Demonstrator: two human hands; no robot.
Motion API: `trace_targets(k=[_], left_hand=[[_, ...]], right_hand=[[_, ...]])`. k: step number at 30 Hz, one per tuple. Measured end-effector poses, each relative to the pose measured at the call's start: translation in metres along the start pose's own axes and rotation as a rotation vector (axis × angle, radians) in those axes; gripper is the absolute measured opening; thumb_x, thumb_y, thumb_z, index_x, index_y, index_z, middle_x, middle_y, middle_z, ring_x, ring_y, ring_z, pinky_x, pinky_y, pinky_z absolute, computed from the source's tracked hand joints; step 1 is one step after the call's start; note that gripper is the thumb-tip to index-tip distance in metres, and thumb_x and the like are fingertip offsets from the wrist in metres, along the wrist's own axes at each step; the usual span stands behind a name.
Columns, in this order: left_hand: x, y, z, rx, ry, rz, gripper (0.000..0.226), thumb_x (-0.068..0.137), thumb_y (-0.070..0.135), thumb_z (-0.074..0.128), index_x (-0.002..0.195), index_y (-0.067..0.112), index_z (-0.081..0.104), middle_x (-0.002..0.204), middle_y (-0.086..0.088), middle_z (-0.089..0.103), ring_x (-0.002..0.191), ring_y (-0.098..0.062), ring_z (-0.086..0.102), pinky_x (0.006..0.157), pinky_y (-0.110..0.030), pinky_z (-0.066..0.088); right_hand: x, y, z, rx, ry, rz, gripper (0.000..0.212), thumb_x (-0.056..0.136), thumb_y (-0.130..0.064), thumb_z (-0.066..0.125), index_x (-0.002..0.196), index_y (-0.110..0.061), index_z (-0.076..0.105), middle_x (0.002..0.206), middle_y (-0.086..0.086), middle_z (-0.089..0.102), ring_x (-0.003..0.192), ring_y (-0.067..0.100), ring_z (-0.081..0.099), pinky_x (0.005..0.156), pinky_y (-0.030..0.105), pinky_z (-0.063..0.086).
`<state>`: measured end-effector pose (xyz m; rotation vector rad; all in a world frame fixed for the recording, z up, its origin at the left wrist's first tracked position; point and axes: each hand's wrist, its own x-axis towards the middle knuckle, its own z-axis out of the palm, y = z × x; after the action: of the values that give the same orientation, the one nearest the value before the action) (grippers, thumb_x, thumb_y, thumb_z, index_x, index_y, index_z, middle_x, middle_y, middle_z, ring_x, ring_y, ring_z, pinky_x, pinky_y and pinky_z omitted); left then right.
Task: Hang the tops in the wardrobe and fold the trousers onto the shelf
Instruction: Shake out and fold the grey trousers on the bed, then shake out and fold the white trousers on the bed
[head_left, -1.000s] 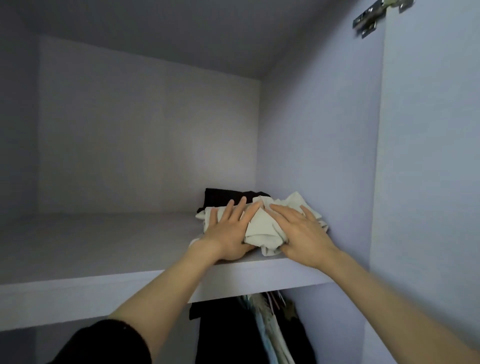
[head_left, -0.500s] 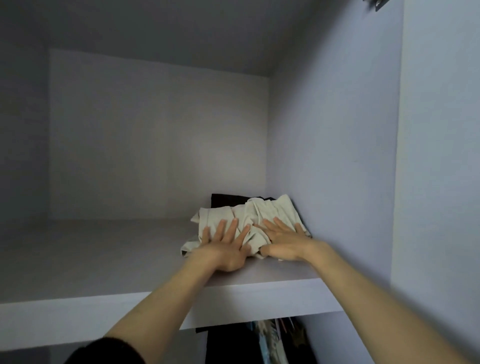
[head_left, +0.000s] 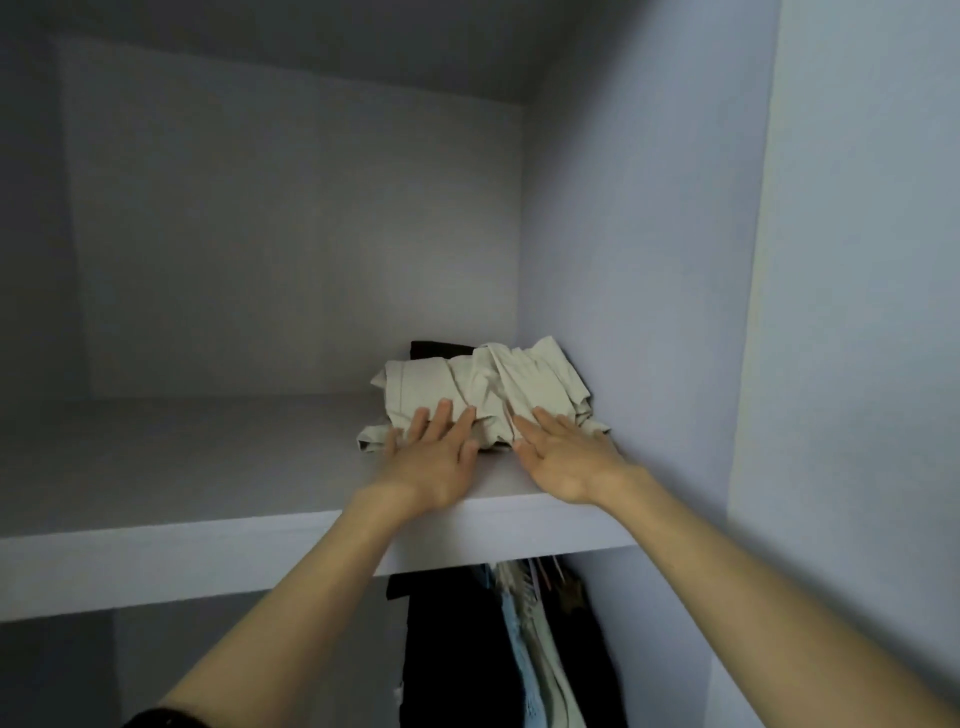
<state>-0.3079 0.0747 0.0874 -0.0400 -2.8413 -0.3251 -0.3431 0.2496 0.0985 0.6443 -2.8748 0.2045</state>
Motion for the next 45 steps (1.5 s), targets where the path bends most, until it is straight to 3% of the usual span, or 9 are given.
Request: trace_targets(k=[5, 7, 9, 12, 15, 20, 26, 31, 45], left_hand=[[-0.074, 0.013, 0.022, 0.215, 0.371, 0.069, 0.046, 0.101, 0.036, 0.021, 0.144, 0.024, 0.033, 0.151, 0.001, 0.033, 0.138, -0.020, 0.030, 0.112, -0.038, 0.014], [-0.102, 0.018, 0.035, 0.221, 0.443, 0.169, 0.046, 0.099, 0.030, 0.031, 0.142, 0.017, 0.036, 0.147, -0.005, 0.037, 0.136, -0.023, 0.031, 0.112, -0.041, 0.011], [-0.124, 0.018, 0.050, 0.112, 0.465, 0.265, 0.046, 0.097, 0.023, 0.039, 0.141, 0.012, 0.038, 0.149, -0.010, 0.033, 0.139, -0.028, 0.025, 0.114, -0.045, 0.013], [-0.165, 0.022, 0.081, -0.145, 0.299, 0.293, 0.045, 0.098, 0.020, 0.038, 0.143, 0.015, 0.036, 0.149, -0.005, 0.033, 0.137, -0.024, 0.031, 0.108, -0.038, 0.031], [-0.216, 0.025, 0.133, -0.210, 0.052, 0.369, 0.044, 0.099, 0.023, 0.036, 0.143, 0.018, 0.034, 0.148, 0.001, 0.034, 0.132, -0.019, 0.036, 0.103, -0.034, 0.037], [-0.326, 0.049, 0.197, -0.350, -0.292, 0.600, 0.038, 0.100, 0.022, 0.038, 0.137, 0.022, 0.044, 0.137, 0.002, 0.048, 0.123, -0.015, 0.045, 0.092, -0.022, 0.035], [-0.437, 0.133, 0.235, -0.445, -0.599, 0.932, 0.031, 0.097, 0.016, 0.046, 0.125, 0.014, 0.059, 0.128, -0.003, 0.058, 0.119, -0.017, 0.052, 0.102, -0.026, 0.037], [-0.525, 0.251, 0.244, -0.487, -0.772, 1.239, 0.025, 0.097, 0.025, 0.047, 0.114, 0.021, 0.065, 0.111, 0.005, 0.067, 0.102, -0.013, 0.061, 0.085, -0.022, 0.044], [-0.655, 0.543, 0.275, -0.458, -1.007, 1.519, 0.030, 0.098, 0.024, 0.044, 0.124, 0.024, 0.060, 0.120, 0.008, 0.064, 0.111, -0.009, 0.059, 0.095, -0.031, 0.047]], right_hand=[[-0.075, -0.013, 0.029, 0.011, 0.228, -0.002, 0.050, 0.102, -0.040, 0.018, 0.148, -0.023, 0.025, 0.156, 0.001, 0.020, 0.144, 0.018, 0.015, 0.117, 0.043, 0.009], [-0.111, -0.014, 0.041, 0.089, 0.248, 0.005, 0.052, 0.101, -0.041, 0.024, 0.150, -0.023, 0.020, 0.159, -0.001, 0.011, 0.145, 0.017, 0.008, 0.118, 0.041, 0.011], [-0.141, -0.015, 0.052, 0.104, 0.248, 0.037, 0.051, 0.101, -0.040, 0.030, 0.148, -0.023, 0.024, 0.158, 0.000, 0.016, 0.144, 0.019, 0.017, 0.114, 0.039, 0.021], [-0.194, -0.026, 0.087, 0.039, 0.251, 0.191, 0.042, 0.100, -0.037, 0.034, 0.139, -0.022, 0.040, 0.138, 0.004, 0.049, 0.122, 0.027, 0.049, 0.092, 0.037, 0.042], [-0.257, -0.042, 0.136, 0.108, 0.167, 0.381, 0.034, 0.098, -0.036, 0.036, 0.125, -0.020, 0.050, 0.123, 0.007, 0.058, 0.109, 0.031, 0.057, 0.080, 0.035, 0.046], [-0.401, -0.063, 0.200, 0.247, 0.051, 0.672, 0.039, 0.098, -0.037, 0.037, 0.131, -0.018, 0.050, 0.126, 0.007, 0.060, 0.113, 0.029, 0.056, 0.091, 0.036, 0.047], [-0.583, -0.064, 0.213, 0.306, 0.047, 1.054, 0.037, 0.098, -0.039, 0.040, 0.130, -0.025, 0.053, 0.124, 0.005, 0.063, 0.115, 0.027, 0.057, 0.093, 0.035, 0.045], [-0.747, -0.054, 0.204, 0.362, 0.124, 1.416, 0.035, 0.098, -0.035, 0.041, 0.128, -0.024, 0.055, 0.121, 0.006, 0.065, 0.114, 0.027, 0.058, 0.093, 0.032, 0.044], [-0.996, 0.081, 0.115, 0.336, 0.369, 1.786, 0.033, 0.099, -0.030, 0.040, 0.128, -0.019, 0.054, 0.119, 0.002, 0.065, 0.114, 0.023, 0.056, 0.093, 0.030, 0.044]])
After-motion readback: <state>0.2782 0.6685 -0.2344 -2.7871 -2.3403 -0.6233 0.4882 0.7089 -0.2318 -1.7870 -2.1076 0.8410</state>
